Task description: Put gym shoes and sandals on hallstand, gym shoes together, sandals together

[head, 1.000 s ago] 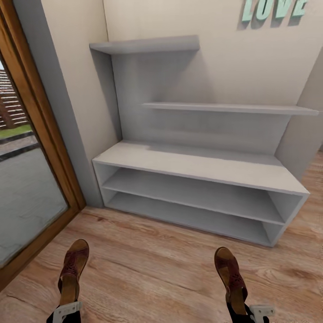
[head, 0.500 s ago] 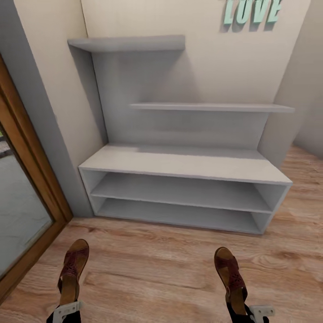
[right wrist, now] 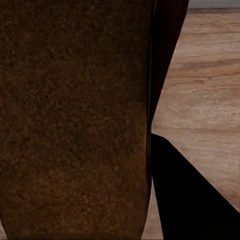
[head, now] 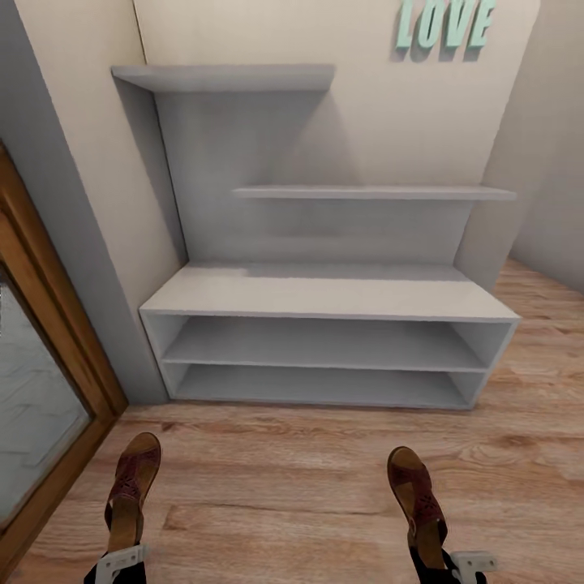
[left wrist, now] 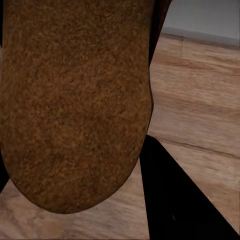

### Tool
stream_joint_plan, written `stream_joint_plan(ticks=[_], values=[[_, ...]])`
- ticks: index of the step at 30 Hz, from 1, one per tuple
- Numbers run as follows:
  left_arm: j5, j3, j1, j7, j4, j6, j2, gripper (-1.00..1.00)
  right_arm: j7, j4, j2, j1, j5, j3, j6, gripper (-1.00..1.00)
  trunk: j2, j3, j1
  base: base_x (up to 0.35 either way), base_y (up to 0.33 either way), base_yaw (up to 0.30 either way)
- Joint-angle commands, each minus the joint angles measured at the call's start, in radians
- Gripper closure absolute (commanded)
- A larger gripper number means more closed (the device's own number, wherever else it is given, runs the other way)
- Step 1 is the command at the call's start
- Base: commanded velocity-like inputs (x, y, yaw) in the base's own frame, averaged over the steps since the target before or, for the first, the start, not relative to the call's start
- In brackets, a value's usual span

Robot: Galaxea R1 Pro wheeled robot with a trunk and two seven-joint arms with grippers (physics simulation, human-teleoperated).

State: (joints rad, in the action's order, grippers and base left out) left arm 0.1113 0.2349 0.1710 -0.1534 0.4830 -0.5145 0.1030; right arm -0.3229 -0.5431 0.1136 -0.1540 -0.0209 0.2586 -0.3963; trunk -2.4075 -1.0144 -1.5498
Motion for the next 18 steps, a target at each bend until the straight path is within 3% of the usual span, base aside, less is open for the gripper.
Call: stream_joint_plan(ticks=[1,13,18], values=[[0.008,0.002,0.001,-0.008,-0.001,-0.001,0.0,1.0,-0.01,0.0,0.0,0.0,0.001,0.007,-0.001,1.0,0.0,-0.001,0.0,0.0,0.33,-0.012],[0.007,0.003,0.001,-0.008,-0.001,-0.002,0.0,1.0,-0.01,-0.001,0.0,-0.001,0.001,0.007,-0.001,1.0,0.0,-0.001,0.0,0.036,0.318,-0.001],[0.007,0.004,0.001,-0.008,-0.001,-0.001,0.0,1.0,-0.011,-0.002,0.0,-0.001,0.001,0.007,-0.001,1.0,0.0,-0.001,0.0,0.05,0.136,0.0]])
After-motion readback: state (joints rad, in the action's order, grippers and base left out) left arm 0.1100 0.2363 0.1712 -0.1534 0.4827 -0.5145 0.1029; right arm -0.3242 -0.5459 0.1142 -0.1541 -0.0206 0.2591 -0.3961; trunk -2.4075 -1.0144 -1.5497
